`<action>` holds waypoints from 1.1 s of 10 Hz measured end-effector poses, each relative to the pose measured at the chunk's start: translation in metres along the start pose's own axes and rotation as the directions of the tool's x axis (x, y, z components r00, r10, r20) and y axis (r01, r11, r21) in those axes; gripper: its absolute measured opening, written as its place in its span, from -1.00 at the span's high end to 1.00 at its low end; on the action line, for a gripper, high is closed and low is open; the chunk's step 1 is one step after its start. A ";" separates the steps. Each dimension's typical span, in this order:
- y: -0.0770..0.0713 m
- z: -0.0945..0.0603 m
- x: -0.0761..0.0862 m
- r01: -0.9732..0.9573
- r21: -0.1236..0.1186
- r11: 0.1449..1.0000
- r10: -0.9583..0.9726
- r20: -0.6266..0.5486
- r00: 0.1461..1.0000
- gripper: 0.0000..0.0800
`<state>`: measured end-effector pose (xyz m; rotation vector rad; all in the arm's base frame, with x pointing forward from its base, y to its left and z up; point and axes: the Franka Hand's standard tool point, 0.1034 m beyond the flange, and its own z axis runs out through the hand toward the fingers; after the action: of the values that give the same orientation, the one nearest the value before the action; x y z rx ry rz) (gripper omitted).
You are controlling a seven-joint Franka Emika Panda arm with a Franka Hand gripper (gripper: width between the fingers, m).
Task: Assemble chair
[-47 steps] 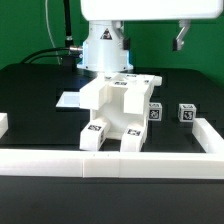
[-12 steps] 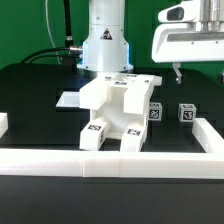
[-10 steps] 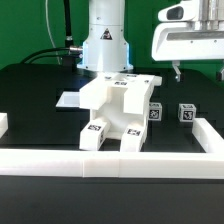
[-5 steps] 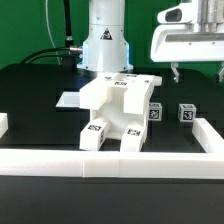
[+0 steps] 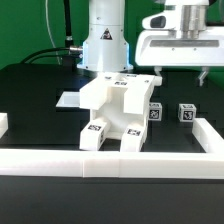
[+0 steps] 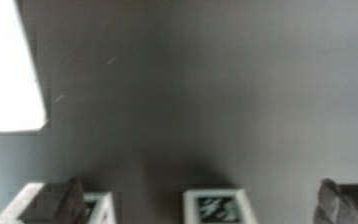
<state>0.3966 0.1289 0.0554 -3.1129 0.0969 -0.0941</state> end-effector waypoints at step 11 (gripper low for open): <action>0.023 -0.005 0.055 0.012 0.002 1.000 -0.012 -0.018 1.000 -0.62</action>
Offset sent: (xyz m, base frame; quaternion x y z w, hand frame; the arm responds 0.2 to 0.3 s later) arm 0.0270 -0.0183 0.0004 0.0003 -0.0026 -0.0299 0.9995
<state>0.4501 0.1026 0.0632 -3.1111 0.0787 -0.1218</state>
